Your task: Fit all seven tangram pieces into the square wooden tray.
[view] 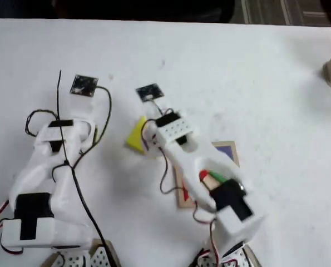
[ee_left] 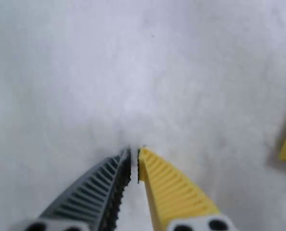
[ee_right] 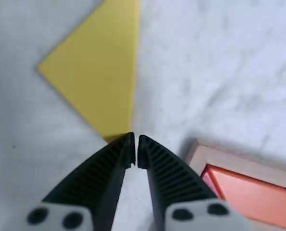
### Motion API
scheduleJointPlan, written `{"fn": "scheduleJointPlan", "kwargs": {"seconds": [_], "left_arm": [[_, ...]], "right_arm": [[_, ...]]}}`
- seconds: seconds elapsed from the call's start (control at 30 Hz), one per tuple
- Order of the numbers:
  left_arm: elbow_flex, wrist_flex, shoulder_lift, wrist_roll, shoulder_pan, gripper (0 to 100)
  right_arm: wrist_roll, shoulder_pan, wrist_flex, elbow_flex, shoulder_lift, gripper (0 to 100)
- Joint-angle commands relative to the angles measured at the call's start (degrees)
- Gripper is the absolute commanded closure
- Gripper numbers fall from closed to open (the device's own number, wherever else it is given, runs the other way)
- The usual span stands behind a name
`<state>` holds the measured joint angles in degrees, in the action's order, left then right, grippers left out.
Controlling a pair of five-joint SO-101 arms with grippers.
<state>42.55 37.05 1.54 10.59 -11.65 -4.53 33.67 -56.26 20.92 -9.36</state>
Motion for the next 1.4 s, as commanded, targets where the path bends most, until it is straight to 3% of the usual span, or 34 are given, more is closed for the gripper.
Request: {"fn": "scheduleJointPlan", "kwargs": {"seconds": [0.0, 0.1, 0.33, 0.6, 0.87, 1.13, 1.37], "left_arm": [[-0.35, 0.7, 3.21, 0.0, 2.15, 93], [-0.53, 0.97, 3.3, -2.81, 3.3, 88], [-6.15, 13.89, 3.21, -24.35, 10.24, 65], [-9.41, 13.36, 2.59, -35.25, 19.82, 63], [-10.81, 7.91, -2.42, -38.33, 20.44, 63], [-24.97, 14.77, -17.54, -39.12, 20.09, 63], [-29.63, 19.34, -21.05, -38.77, 21.23, 63]], "right_arm": [[0.26, -0.57, -0.22, 1.05, 9.19, 98.3], [0.26, -5.05, -0.22, 2.55, 14.37, 98.3], [0.88, -13.41, 11.3, 10.81, 16.75, 98.3], [3.69, -13.85, 13.14, 11.52, 16.13, 98.2], [3.69, -13.85, 12.7, 11.6, 16.22, 98.2], [3.69, -12.79, 11.21, 11.52, 16.22, 98.2], [3.25, -12.88, 11.12, 11.52, 16.22, 98.2]]}}
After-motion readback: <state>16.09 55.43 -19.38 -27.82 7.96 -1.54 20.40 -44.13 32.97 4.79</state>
